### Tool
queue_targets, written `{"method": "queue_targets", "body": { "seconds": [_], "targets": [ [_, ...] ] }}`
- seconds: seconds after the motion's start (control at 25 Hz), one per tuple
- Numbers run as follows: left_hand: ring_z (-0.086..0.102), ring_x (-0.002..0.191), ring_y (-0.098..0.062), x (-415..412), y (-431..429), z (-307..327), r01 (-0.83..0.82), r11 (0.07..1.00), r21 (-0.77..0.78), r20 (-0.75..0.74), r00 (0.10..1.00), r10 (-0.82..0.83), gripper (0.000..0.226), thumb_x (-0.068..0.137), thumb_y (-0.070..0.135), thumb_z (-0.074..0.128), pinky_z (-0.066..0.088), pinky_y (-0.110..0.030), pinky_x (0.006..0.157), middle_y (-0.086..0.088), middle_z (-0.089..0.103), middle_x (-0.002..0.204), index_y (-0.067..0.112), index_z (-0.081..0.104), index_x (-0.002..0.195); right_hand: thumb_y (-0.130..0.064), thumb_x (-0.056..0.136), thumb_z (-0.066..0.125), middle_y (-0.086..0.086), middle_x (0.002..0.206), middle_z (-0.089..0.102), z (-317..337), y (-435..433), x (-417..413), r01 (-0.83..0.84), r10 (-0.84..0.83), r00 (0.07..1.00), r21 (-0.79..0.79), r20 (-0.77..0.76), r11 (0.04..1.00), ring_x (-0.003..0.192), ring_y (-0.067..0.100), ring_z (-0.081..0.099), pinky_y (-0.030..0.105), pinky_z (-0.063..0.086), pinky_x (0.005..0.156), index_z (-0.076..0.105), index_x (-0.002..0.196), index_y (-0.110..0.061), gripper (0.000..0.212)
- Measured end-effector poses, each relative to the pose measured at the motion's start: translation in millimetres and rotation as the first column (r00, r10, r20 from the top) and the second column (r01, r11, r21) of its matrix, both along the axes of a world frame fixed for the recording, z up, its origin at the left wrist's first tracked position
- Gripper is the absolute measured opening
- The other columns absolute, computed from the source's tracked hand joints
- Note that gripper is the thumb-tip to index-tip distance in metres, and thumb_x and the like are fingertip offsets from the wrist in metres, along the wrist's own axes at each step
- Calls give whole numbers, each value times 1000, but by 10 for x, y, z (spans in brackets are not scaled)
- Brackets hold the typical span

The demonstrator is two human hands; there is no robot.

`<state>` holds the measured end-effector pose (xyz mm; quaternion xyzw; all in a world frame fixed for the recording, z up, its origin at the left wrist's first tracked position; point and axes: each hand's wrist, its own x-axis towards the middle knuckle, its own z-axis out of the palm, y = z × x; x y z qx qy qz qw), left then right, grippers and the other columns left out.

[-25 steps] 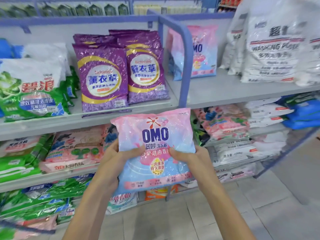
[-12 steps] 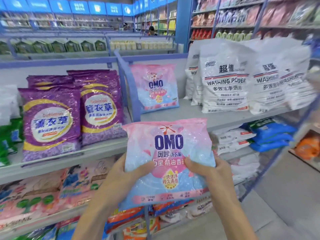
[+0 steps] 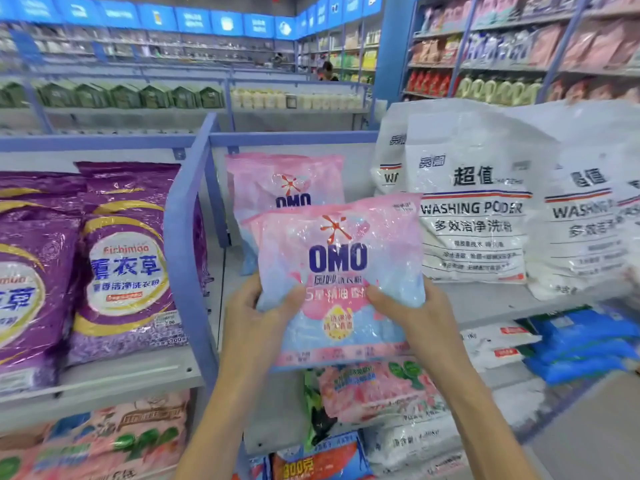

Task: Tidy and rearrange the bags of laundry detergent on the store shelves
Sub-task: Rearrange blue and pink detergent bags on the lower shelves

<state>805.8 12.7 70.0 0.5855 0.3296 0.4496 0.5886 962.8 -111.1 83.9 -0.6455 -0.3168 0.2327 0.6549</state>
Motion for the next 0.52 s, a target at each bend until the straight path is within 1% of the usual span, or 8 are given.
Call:
{"method": "queue_targets", "body": {
  "seconds": [0.08, 0.16, 0.24, 0.28, 0.36, 0.44, 0.48, 0.52],
  "targets": [
    [77, 82, -15, 178, 206, 49, -88, 992, 86, -11, 996, 90, 20, 89, 8, 76, 62, -31, 67, 9, 80, 89, 26, 74, 97, -30, 85, 79, -15, 99, 78, -1, 304, 201, -49, 49, 998, 6, 48, 999, 88, 1, 73, 17, 54, 73, 69, 115, -26, 32],
    [76, 86, -14, 336, 400, 109, -160, 971, 178, -19, 986, 166, 21, 88, 9, 77, 61, -30, 70, 10, 79, 91, 27, 75, 99, -29, 88, 78, -11, 99, 78, -25, 636, 380, -103, 101, 993, 31, 67, 994, 88, 5, 74, 21, 57, 77, 70, 113, -23, 27],
    [75, 85, -11, 500, 653, 109, -244, 946, 211, -21, 967, 254, 22, 86, 9, 78, 61, -29, 71, 10, 79, 90, 22, 76, 103, -22, 89, 77, -8, 98, 79, -65, 962, 532, -135, 132, 990, 60, 49, 989, 87, 4, 74, 18, 56, 71, 71, 112, -19, 23],
    [75, 84, -12, 571, 781, 95, -290, 934, 209, -21, 953, 301, 20, 85, 9, 78, 61, -31, 71, 9, 79, 89, 21, 77, 102, -19, 90, 76, -9, 97, 78, -87, 1105, 595, -148, 146, 989, 69, 30, 987, 85, 2, 74, 15, 54, 68, 70, 111, -18, 22],
    [72, 77, -10, 695, 998, 9, -360, 908, 212, -33, 926, 375, 17, 82, 10, 80, 58, -34, 68, 8, 78, 85, 19, 77, 96, -14, 90, 76, -10, 96, 78, -141, 1358, 697, -179, 179, 984, 86, 8, 980, 83, 2, 74, 16, 54, 67, 70, 111, -18, 22],
    [67, 74, 4, 785, 1109, -72, -394, 899, 192, -24, 914, 406, 24, 80, 7, 81, 52, -27, 70, 14, 75, 86, 22, 75, 98, -11, 87, 78, -8, 94, 77, -227, 1539, 809, -202, 202, 979, 56, 6, 978, 78, 0, 73, 17, 54, 65, 70, 112, -14, 26],
    [65, 79, 10, 798, 1134, -106, -393, 902, 179, -5, 917, 400, 34, 80, 4, 80, 51, -20, 72, 17, 73, 95, 26, 73, 106, -8, 85, 79, -6, 95, 76, -259, 1592, 854, -211, 211, 977, 48, -8, 976, 75, -3, 72, 15, 53, 63, 69, 114, -11, 31],
    [63, 92, 13, 798, 1145, -140, -388, 907, 165, 12, 920, 391, 48, 81, 2, 80, 49, -9, 74, 17, 71, 109, 27, 68, 120, -6, 83, 81, -5, 97, 75, -293, 1638, 892, -220, 221, 975, 45, -14, 974, 74, -5, 71, 13, 52, 61, 67, 116, -9, 37]
  ]
}}
